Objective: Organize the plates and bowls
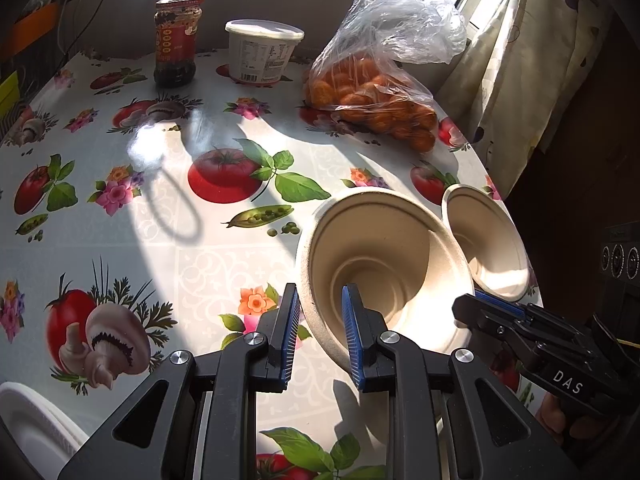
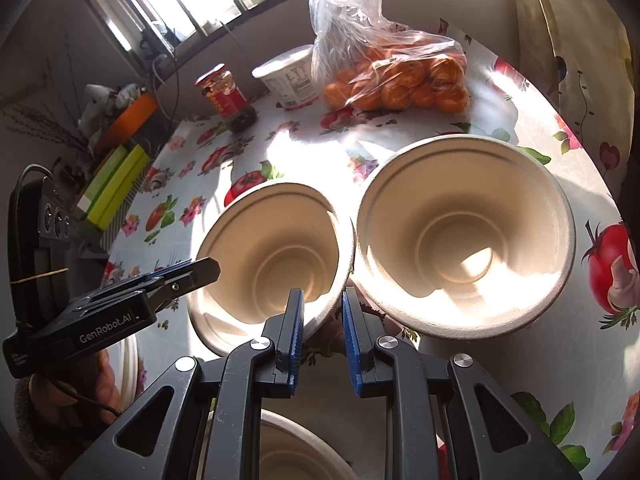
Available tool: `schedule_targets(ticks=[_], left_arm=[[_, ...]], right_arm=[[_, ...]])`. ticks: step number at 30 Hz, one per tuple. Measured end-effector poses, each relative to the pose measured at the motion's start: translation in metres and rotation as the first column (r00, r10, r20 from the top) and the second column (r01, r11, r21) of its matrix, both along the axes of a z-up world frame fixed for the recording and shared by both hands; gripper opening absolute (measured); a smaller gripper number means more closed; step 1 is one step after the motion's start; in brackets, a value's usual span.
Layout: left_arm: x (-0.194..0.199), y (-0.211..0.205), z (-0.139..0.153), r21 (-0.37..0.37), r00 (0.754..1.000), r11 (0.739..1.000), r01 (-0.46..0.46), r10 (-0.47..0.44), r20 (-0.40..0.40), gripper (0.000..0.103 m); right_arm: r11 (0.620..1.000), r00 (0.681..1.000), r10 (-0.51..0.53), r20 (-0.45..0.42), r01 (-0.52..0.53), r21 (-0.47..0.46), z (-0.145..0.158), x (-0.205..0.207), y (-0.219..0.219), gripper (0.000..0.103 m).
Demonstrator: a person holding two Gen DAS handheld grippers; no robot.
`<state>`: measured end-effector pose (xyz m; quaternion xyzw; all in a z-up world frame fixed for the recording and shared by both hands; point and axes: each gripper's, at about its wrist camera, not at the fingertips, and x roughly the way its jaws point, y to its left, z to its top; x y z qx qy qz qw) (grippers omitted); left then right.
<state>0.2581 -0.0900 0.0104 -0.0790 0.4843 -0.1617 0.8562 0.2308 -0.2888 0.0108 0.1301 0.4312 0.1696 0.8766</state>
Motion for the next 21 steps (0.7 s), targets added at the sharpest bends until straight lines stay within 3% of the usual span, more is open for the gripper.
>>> schedule_targets(ticks=[21], left_arm=[[-0.020, 0.003, 0.019, -0.008, 0.999, 1.000, 0.009, -0.009, 0.054, 0.023]], right_arm=[[1.000, 0.999, -0.005, 0.045, 0.005, -0.004, 0.016, -0.020, 0.001, 0.019]])
